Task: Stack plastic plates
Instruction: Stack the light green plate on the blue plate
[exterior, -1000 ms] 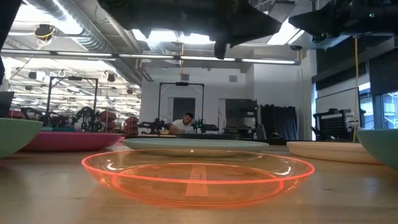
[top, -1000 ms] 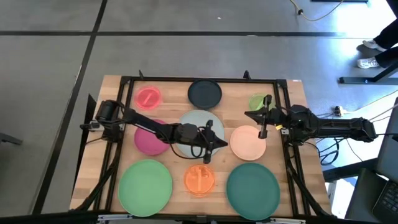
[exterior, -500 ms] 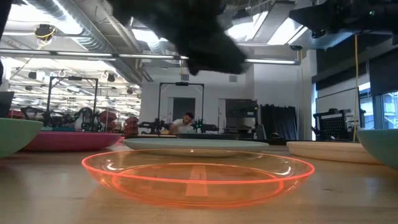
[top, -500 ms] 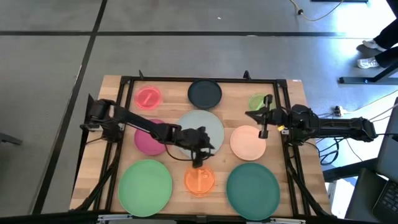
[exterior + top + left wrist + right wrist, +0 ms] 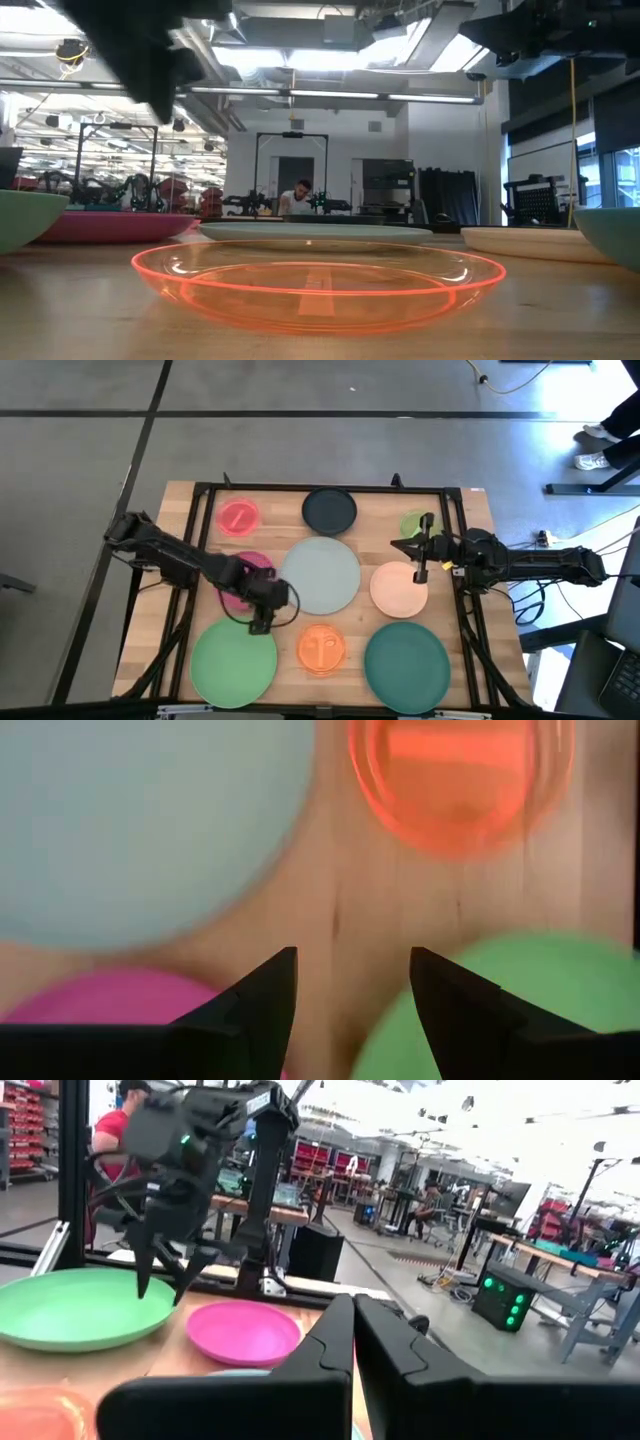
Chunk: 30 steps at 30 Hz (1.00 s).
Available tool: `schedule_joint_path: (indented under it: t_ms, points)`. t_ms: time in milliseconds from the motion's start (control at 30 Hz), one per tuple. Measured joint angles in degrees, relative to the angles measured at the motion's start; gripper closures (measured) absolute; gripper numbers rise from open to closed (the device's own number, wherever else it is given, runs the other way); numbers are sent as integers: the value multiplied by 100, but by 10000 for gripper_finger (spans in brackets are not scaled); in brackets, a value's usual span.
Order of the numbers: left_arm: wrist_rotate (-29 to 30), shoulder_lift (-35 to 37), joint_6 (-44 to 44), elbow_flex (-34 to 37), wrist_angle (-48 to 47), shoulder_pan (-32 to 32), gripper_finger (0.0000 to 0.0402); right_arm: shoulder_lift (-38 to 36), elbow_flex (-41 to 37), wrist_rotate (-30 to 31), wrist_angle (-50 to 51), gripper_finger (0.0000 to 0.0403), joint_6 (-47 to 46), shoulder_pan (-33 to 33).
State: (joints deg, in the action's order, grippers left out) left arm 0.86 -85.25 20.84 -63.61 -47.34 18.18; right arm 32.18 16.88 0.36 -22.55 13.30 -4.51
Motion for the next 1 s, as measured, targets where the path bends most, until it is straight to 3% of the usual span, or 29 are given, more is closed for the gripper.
schedule_joint_path:
  t_ms: [433,800,1000]
  points:
    - [-215,-762,462,0,-515,546,213,-4,0,1,-193,395,-271,0]
    - [-509,-1396,316,0,-593,553,247,0,0,2,-174,395,-262,1]
    - [-975,-1733,254,0,-556,472,273,0,0,2,-176,395,-258,0]
